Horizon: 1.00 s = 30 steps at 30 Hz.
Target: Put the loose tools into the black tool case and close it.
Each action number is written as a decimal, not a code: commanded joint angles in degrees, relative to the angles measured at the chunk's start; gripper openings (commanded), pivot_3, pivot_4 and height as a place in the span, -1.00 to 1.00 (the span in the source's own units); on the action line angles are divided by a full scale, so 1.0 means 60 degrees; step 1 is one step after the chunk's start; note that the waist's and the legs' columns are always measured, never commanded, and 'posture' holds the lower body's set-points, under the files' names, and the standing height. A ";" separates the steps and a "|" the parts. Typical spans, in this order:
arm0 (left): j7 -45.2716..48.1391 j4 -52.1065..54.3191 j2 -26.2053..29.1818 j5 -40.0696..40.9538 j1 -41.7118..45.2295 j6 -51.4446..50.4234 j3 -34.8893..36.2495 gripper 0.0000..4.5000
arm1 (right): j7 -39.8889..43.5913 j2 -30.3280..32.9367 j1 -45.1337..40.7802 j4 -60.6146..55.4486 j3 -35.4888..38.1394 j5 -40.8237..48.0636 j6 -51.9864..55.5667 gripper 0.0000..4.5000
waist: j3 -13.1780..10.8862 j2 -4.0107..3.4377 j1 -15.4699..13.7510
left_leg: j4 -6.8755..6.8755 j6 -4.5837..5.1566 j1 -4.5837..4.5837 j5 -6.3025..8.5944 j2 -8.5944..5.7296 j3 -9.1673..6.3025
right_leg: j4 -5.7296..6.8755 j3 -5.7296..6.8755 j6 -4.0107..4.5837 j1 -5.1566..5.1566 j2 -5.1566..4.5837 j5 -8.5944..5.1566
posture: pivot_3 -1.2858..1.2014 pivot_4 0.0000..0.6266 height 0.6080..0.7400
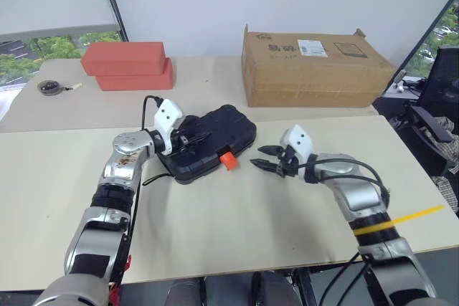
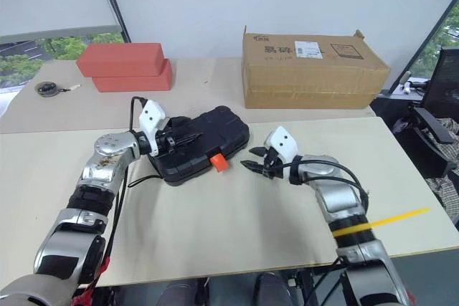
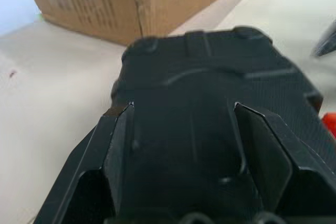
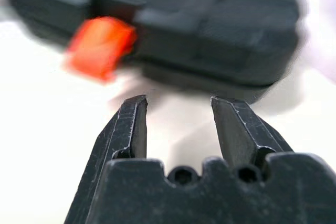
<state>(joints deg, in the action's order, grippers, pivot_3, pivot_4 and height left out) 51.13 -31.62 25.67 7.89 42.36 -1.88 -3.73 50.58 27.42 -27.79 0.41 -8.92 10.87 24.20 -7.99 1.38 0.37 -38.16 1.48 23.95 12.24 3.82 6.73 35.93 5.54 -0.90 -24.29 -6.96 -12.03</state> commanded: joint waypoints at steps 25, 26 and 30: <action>-0.0621 0.0022 -0.0354 -0.1242 -0.0774 -0.0612 -0.1147 0.47 | -0.3189 -0.1870 -0.0440 -0.1808 -0.1126 -0.0262 0.3644 -0.35 | 0.0059 -0.0010 -0.0064 | -0.0006 -0.0001 -0.0071 -0.0004 0.0006 -0.0050 | 0.0010 -0.0010 -0.0047 0.0033 -0.0012 -0.0031 | 0.03 -0.52 0.60; -0.0628 0.0026 -0.0359 -0.1237 -0.0778 -0.0617 -0.1145 0.47 | -0.3207 -0.1861 -0.0427 -0.1797 -0.1155 -0.0295 0.3606 -0.46 | 0.0060 -0.0010 -0.0063 | -0.0006 -0.0001 -0.0070 -0.0004 0.0007 -0.0049 | 0.0009 -0.0011 -0.0047 0.0031 -0.0012 -0.0031 | 0.03 -0.52 0.60; -0.0637 0.0050 -0.0375 -0.1202 -0.0799 -0.0653 -0.1128 0.47 | -0.3507 -0.1893 -0.0297 -0.1754 -0.1251 -0.0616 0.3077 -0.48 | 0.0060 -0.0011 -0.0057 | -0.0006 -0.0001 -0.0072 -0.0003 0.0009 -0.0049 | 0.0009 -0.0010 -0.0049 0.0031 -0.0012 -0.0032 | 0.03 -0.52 0.60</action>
<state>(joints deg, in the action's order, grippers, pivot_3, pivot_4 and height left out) 46.63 -28.20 23.92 3.26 40.56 -2.79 -7.65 31.16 16.51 -29.00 -9.17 -16.45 8.78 46.31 -7.63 1.32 0.03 -38.20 1.47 23.52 12.22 3.88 6.43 35.98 5.48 -1.19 -24.10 -7.03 -12.23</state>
